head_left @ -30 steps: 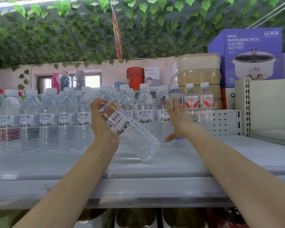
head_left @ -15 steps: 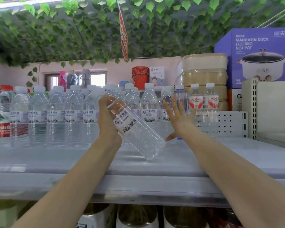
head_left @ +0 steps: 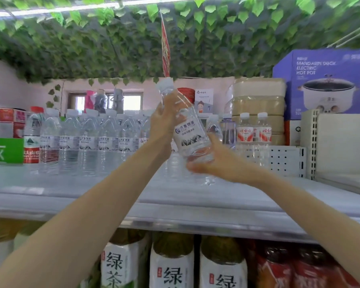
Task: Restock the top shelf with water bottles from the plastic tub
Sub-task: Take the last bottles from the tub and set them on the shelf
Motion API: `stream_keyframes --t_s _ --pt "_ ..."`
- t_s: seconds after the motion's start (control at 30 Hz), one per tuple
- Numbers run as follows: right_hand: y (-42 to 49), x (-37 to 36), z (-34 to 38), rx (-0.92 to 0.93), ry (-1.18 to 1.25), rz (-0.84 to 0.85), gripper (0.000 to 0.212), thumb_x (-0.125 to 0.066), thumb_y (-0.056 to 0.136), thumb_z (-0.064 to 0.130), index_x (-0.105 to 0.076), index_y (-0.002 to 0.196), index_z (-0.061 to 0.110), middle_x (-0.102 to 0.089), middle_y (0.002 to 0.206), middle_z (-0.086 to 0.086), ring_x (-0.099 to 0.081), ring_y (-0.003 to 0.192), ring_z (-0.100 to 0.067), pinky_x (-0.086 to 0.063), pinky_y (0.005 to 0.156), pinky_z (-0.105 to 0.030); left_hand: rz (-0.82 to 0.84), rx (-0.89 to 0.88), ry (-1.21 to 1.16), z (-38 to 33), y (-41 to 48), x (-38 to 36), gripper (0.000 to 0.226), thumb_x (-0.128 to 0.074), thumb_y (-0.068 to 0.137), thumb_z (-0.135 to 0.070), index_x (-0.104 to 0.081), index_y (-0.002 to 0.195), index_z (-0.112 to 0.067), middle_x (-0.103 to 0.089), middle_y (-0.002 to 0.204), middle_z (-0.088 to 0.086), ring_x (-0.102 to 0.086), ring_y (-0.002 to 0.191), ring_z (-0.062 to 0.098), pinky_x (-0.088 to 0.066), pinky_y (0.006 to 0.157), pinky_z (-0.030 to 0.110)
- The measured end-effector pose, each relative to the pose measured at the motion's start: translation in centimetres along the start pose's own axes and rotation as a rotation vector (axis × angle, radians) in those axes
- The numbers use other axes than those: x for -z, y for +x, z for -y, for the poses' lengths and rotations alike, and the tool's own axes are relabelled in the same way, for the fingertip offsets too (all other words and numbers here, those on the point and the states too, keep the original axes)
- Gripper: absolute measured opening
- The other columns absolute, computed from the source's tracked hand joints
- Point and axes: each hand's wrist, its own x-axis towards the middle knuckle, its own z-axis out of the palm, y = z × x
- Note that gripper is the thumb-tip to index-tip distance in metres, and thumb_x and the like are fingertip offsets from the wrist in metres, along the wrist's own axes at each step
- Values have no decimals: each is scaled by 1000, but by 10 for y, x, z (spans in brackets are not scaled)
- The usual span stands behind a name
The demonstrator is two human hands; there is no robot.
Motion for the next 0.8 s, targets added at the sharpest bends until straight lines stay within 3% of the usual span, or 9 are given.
stream_keyframes --t_s 0.1,0.17,0.23,0.3,0.4,0.5,0.6,0.67,0.8 --pt "-12 -3 -3 36 6 -147 89 -79 71 38 -23 139 28 -53 126 12 -56 111 -7 -44 84 -15 131 -21 81 -9 -5 -9 26 -46 93 -46 -60 85 -25 -66 86 -9 -63 68 3 -50 63 23" --pt "-15 2 -6 34 -17 -225 84 -80 71 34 -28 136 25 -56 121 12 -58 107 -8 -47 89 -23 221 -16 165 -15 -8 -12 27 -41 93 -50 -57 92 -28 -62 95 -9 -61 78 3 -46 72 30" --pt "-14 7 -10 -5 -32 -260 81 -81 71 33 -31 134 22 -58 116 10 -59 104 -9 -47 92 -31 311 7 288 -17 -11 -8 45 -30 94 -58 -53 118 -27 -58 117 -7 -59 102 9 -43 91 38" --pt "-10 10 -19 -82 2 -291 81 -81 71 33 -31 133 22 -59 112 9 -59 104 -13 -47 92 -35 381 6 451 -13 -17 2 61 -15 95 -60 -30 144 -26 -41 141 -5 -39 129 14 -26 111 44" --pt "1 16 -34 -206 211 -362 90 -83 69 22 -26 138 21 -58 121 0 -56 111 -19 -43 95 -38 431 -161 807 10 -29 30 51 -12 103 -38 -8 151 -21 -11 158 1 -15 143 19 -11 114 42" --pt "14 22 -50 -307 478 -359 95 -80 69 3 -22 142 16 -52 130 -1 -49 119 -19 -34 102 -45 453 -237 1218 32 -34 55 48 -14 103 -24 -11 150 -15 -5 158 12 -29 136 36 -27 109 48" --pt "26 19 -71 -458 466 -315 100 -85 63 4 -25 141 19 -49 137 -4 -44 128 -31 -32 100 -62 507 -232 1430 43 -41 70 87 13 74 -54 -6 151 -20 3 159 5 -26 136 30 -29 106 46" --pt "32 14 -80 -550 358 -259 104 -89 60 12 -26 142 20 -46 141 -5 -44 128 -33 -42 95 -61 508 -218 1391 47 -42 76 107 19 60 -70 -8 151 -22 -1 159 -1 -15 142 24 -20 113 46" --pt "43 15 -75 -650 112 -142 95 -84 69 22 -25 141 5 -38 145 -14 -45 125 -34 -50 85 -43 489 -199 1409 53 -43 74 95 9 72 -81 5 150 -27 -9 159 -3 -11 144 16 -15 114 43"
